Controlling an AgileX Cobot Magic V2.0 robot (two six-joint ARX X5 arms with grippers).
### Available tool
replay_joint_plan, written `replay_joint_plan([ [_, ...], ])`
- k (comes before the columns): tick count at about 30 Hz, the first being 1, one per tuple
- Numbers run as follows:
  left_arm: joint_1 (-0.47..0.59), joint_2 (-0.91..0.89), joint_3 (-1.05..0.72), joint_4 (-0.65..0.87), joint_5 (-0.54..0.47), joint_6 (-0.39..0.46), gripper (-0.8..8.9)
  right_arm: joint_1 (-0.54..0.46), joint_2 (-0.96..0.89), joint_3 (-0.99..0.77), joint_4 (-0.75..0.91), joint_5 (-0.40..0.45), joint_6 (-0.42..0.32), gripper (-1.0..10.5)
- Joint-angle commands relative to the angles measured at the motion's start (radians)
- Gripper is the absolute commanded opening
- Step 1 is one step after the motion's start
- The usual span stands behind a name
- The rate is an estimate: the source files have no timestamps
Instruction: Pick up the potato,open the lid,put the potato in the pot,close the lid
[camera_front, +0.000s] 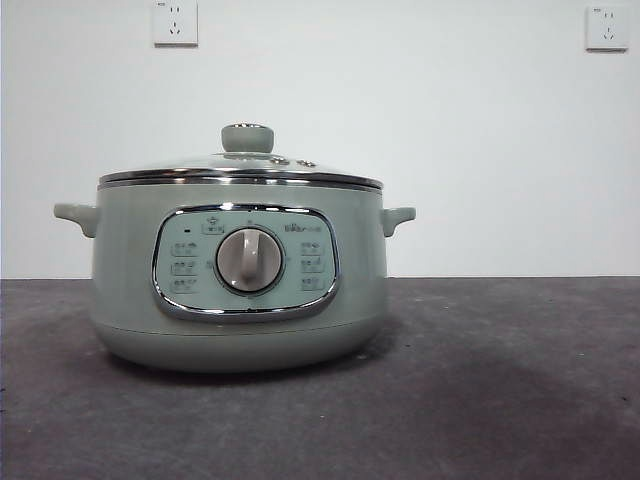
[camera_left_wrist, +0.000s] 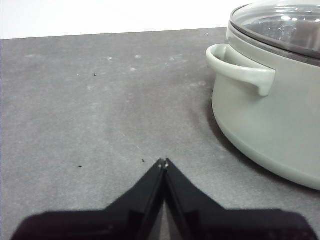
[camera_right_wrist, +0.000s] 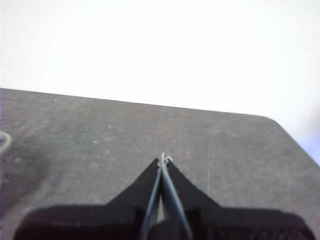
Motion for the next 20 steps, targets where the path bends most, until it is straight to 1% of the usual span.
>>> replay_joint_plan([
  [1,-0.002,0.000,-0.011,0.003,-0.003,-0.005,-0.03,-0.003,-0.047,-0.134,0.081,0.000,0.058,0.0],
  [5,-0.002,0.000,-0.010,0.003,-0.003,-0.005,-0.03,-0.003,-0.089,-0.222,0.097,0.001,0.060,0.0],
  [11,-0.002,0.000,-0.010,0.003,-0.003,-0.005,-0.03,-0.003,-0.122,-0.286,0.093,0.000,0.061,0.0],
  [17,-0.002,0.000,-0.010,0.003,-0.003,-0.005,-0.03,-0.003,-0.202,-0.284,-0.071,0.002,0.061,0.0],
  [20,-0.002,0.000,-0.011,0.003,-0.003,-0.005,-0.03,-0.003,-0.208,-0.284,-0.066,0.014,0.059,0.0],
])
